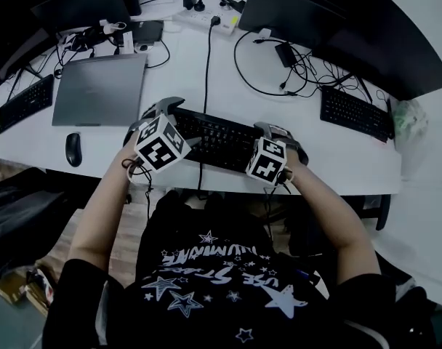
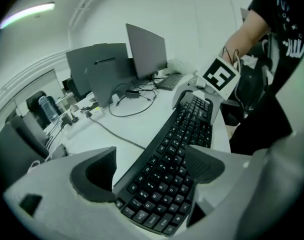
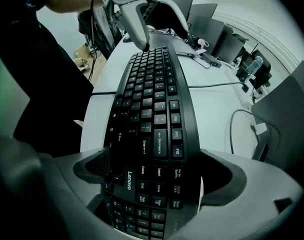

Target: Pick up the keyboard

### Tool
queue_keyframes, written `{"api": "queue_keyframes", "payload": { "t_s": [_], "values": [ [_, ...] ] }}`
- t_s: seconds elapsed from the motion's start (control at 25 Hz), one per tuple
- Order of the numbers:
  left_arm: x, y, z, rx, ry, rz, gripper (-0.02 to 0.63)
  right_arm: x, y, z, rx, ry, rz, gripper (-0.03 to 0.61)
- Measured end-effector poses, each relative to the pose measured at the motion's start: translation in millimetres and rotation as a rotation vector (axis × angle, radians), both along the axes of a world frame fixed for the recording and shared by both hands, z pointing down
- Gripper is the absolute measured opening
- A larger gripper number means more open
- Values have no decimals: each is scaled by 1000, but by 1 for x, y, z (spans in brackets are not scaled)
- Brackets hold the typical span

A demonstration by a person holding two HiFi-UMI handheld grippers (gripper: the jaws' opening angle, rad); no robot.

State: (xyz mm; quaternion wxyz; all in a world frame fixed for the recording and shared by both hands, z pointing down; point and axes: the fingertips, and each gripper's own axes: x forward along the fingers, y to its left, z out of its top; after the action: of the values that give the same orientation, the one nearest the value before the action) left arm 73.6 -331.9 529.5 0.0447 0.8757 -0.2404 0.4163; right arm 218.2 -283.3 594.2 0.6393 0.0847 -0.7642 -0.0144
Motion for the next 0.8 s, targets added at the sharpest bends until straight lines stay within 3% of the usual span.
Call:
{"api": "queue_keyframes", "payload": {
  "t_s": [0.24,0.44,0.64,0.8],
  "values": [
    [27,4,12,-165,-122,291,430,1,4,-4,87,26,4,552],
    [43,14,10,-249,-215,548,430,1,7,-8,167,42,14,552],
    [48,37,31,-390,-321,696,430,2,9,-14,247,47,5,552],
    [55,47,46,-403,-387,779,429,-1,13,-19,325,40,-6,552]
  ]
}}
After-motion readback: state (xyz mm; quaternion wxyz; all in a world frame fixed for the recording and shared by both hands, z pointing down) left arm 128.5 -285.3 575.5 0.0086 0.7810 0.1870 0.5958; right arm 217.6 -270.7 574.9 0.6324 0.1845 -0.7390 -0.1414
